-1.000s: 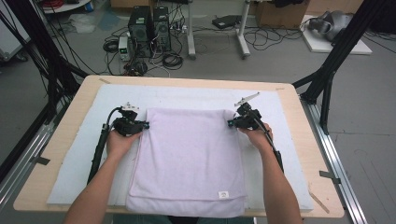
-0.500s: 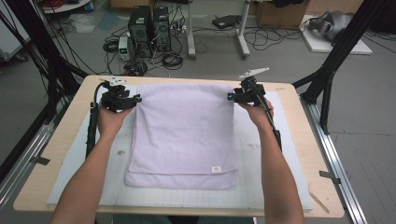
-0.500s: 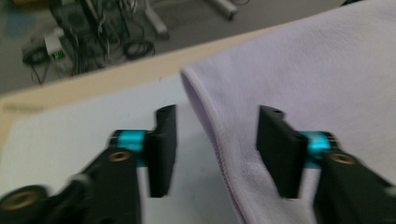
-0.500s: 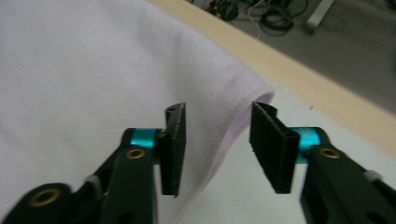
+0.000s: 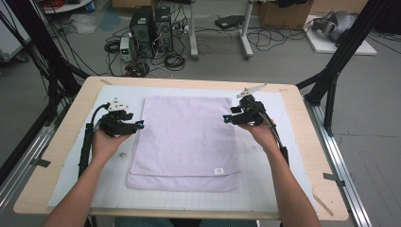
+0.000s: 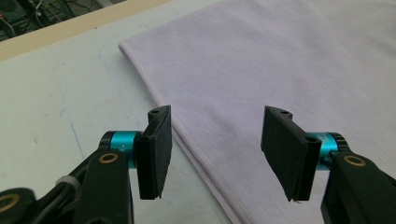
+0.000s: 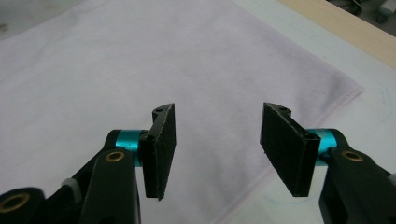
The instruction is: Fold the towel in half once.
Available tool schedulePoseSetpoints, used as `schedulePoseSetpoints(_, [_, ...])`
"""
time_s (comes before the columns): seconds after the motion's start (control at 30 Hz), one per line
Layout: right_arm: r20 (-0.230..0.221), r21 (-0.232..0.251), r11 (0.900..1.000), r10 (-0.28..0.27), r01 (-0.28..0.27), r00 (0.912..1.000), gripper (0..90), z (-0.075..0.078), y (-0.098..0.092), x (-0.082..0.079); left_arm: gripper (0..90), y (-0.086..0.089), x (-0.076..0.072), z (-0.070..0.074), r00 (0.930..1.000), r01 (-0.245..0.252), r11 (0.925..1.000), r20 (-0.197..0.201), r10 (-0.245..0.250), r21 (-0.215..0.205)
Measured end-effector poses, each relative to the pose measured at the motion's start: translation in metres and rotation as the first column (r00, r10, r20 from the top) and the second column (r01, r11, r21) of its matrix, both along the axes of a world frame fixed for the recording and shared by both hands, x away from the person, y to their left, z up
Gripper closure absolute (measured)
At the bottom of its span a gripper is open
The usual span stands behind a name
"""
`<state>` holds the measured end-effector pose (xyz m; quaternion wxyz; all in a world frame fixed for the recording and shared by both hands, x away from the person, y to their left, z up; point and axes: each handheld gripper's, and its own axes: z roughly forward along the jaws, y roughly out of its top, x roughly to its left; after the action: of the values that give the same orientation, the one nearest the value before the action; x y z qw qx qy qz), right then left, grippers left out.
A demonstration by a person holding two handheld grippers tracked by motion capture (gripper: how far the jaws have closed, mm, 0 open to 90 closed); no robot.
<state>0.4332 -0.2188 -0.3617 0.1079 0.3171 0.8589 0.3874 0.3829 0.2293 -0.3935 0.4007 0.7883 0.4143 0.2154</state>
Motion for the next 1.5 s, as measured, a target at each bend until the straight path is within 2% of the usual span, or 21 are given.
schedulePoseSetpoints(0.07, [0.025,0.008,0.999,0.038,-0.038,0.9990,47.1,0.002,0.001,-0.016,43.5,0.000,-0.012,-0.001,0.9998,0.020,0.9998,0.010,-0.020,0.006])
schedulePoseSetpoints(0.13, [0.031,0.004,0.999,0.053,-0.053,0.9981,47.6,0.002,0.001,-0.028,43.4,0.001,-0.024,-0.001,0.9988,0.042,0.9991,0.025,-0.042,-0.003])
schedulePoseSetpoints(0.17, [0.045,0.013,0.998,0.059,-0.060,0.9972,47.8,0.001,-0.001,-0.037,43.4,0.001,-0.029,-0.001,0.9987,0.047,0.9989,0.021,-0.047,0.005])
schedulePoseSetpoints(0.27, [0.058,0.049,0.996,0.078,-0.081,0.9953,48.6,-0.004,-0.005,-0.061,43.0,0.000,-0.047,-0.002,0.9967,0.067,0.9977,0.045,-0.067,0.001])
schedulePoseSetpoints(0.37, [0.042,0.056,0.994,0.094,-0.096,0.9947,48.6,-0.012,-0.008,-0.077,42.4,-0.001,-0.064,-0.006,0.9946,0.089,0.9961,0.055,-0.088,-0.002])
schedulePoseSetpoints(0.43, [0.041,0.040,0.993,0.105,-0.107,0.9936,48.2,-0.018,-0.009,-0.085,42.3,-0.001,-0.072,-0.010,0.9941,0.099,0.9939,0.047,-0.097,-0.048])
schedulePoseSetpoints(0.47, [0.036,0.043,0.994,0.101,-0.103,0.9942,48.0,-0.021,-0.010,-0.088,42.4,-0.002,-0.074,-0.011,0.9933,0.107,0.9932,0.046,-0.105,-0.045])
schedulePoseSetpoints(0.57, [0.031,0.034,0.993,0.108,-0.109,0.9937,47.6,-0.028,-0.010,-0.096,41.1,-0.005,-0.084,-0.018,0.9921,0.118,0.9922,0.047,-0.116,-0.040])
schedulePoseSetpoints(0.63, [0.007,0.008,0.992,0.126,-0.126,0.9920,46.4,-0.029,-0.007,-0.099,40.3,-0.008,-0.090,-0.020,0.9902,0.131,0.9908,0.052,-0.130,-0.032])
schedulePoseSetpoints(0.7, [0.025,0.000,0.990,0.142,-0.142,0.9896,47.2,-0.031,-0.003,-0.105,39.9,-0.011,-0.096,-0.021,0.9876,0.149,0.9880,0.055,-0.147,-0.038])
schedulePoseSetpoints(0.77, [0.020,-0.002,0.989,0.151,-0.151,0.9883,47.3,-0.034,-0.002,-0.109,39.7,-0.013,-0.101,-0.022,0.9858,0.161,0.9862,0.056,-0.158,-0.040])
schedulePoseSetpoints(0.83, [0.019,-0.011,0.988,0.156,-0.156,0.9875,47.3,-0.039,-0.001,-0.114,39.8,-0.015,-0.106,-0.023,0.9822,0.179,0.9838,0.061,-0.178,-0.015])
schedulePoseSetpoints(1.03, [0.016,-0.036,0.984,0.177,-0.177,0.9840,48.5,-0.053,0.001,-0.124,42.4,-0.014,-0.115,-0.030,0.9793,0.196,0.9804,0.052,-0.195,-0.016])
schedulePoseSetpoints(1.07, [0.003,-0.041,0.983,0.177,-0.177,0.9842,48.6,-0.055,0.002,-0.125,43.4,-0.014,-0.115,-0.031,0.9790,0.198,0.9801,0.050,-0.198,-0.007])
schedulePoseSetpoints(1.17, [0.000,-0.050,0.982,0.185,-0.184,0.9828,50.6,-0.059,0.003,-0.127,48.0,-0.012,-0.117,-0.036,0.9766,0.213,0.9769,0.027,-0.213,-0.007])
schedulePoseSetpoints(1.23, [-0.009,-0.058,0.979,0.195,-0.195,0.9808,52.0,-0.062,0.004,-0.129,51.1,-0.012,-0.117,-0.039,0.9762,0.216,0.9763,0.016,-0.216,0.010])
schedulePoseSetpoints(1.3, [-0.015,-0.059,0.979,0.193,-0.194,0.9810,52.2,-0.065,0.005,-0.129,51.8,-0.012,-0.115,-0.044,0.9762,0.217,0.9745,-0.019,-0.216,0.057])
schedulePoseSetpoints(1.33, [-0.020,-0.069,0.978,0.194,-0.195,0.9808,53.2,-0.067,0.005,-0.129,52.0,-0.013,-0.115,-0.048,0.9746,0.222,0.9728,-0.041,-0.220,0.066])
schedulePoseSetpoints(1.4, [-0.026,-0.079,0.977,0.195,-0.196,0.9805,53.8,-0.071,0.006,-0.130,53.6,-0.011,-0.115,-0.051,0.9731,0.228,0.9723,-0.049,-0.225,0.053])
schedulePoseSetpoints(1.5, [-0.028,-0.070,0.978,0.195,-0.196,0.9805,55.3,-0.076,0.005,-0.130,54.5,-0.008,-0.114,-0.052,0.9725,0.229,0.9728,-0.051,-0.227,0.034])
